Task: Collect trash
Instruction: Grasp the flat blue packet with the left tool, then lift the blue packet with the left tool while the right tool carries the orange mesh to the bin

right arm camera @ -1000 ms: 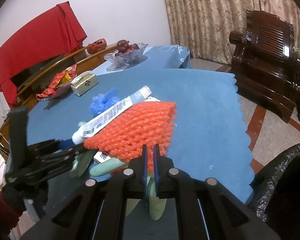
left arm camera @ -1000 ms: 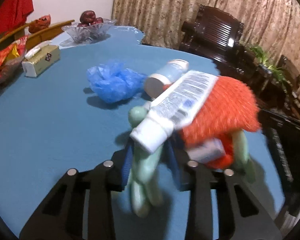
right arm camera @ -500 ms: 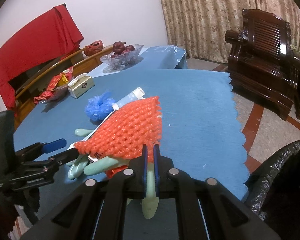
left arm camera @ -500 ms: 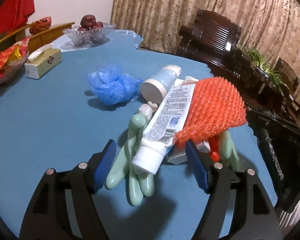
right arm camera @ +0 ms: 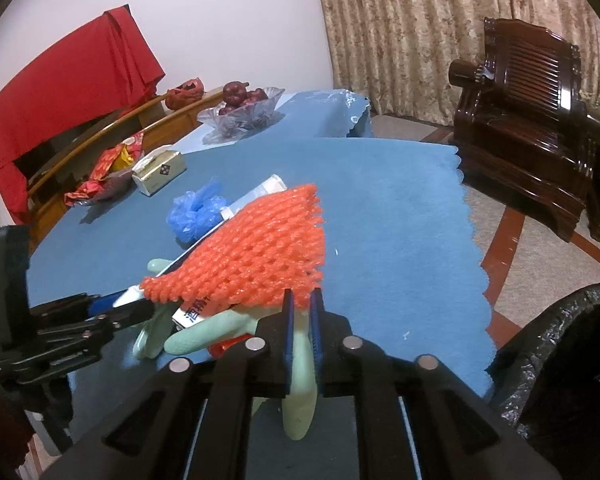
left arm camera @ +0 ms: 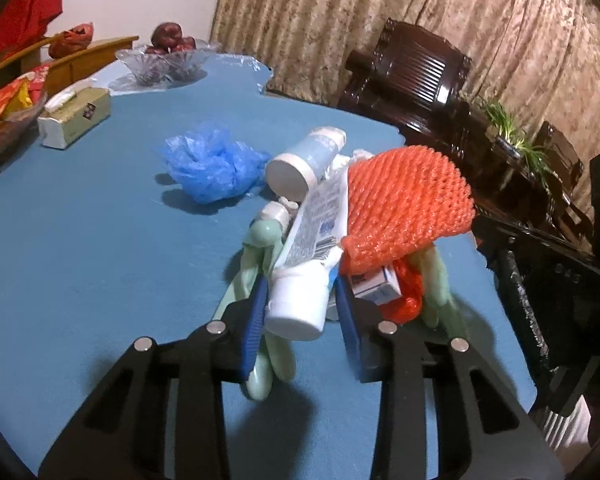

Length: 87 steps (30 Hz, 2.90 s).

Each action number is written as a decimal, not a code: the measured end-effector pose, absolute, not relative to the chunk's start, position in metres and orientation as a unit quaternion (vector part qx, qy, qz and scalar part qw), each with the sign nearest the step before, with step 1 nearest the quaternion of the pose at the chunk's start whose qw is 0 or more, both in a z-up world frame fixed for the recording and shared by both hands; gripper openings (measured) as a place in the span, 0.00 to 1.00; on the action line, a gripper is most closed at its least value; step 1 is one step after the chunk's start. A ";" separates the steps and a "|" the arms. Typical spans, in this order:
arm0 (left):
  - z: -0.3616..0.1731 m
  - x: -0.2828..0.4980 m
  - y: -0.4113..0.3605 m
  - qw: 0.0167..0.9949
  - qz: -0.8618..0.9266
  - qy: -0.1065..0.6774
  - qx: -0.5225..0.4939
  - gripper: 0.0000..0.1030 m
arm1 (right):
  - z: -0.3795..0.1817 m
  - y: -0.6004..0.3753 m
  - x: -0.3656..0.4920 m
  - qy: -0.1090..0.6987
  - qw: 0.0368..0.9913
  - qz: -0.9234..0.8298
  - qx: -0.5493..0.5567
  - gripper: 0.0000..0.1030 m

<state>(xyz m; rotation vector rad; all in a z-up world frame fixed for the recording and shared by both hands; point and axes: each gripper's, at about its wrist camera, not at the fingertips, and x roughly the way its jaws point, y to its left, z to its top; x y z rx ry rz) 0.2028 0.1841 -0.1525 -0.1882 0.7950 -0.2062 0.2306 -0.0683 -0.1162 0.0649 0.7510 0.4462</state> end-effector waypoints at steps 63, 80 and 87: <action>-0.170 0.200 0.224 0.897 -0.050 0.414 -0.144 0.14 | -0.084 -0.052 0.220 0.331 0.915 0.229 0.021 0.48; -0.131 0.197 0.212 0.921 -0.043 0.368 -0.120 0.03 | -0.108 -0.036 0.234 0.364 0.903 0.227 0.003 0.65; -0.122 0.195 0.203 0.922 -0.049 0.365 -0.118 0.03 | -0.113 -0.031 0.234 0.368 0.891 0.265 -0.005 0.10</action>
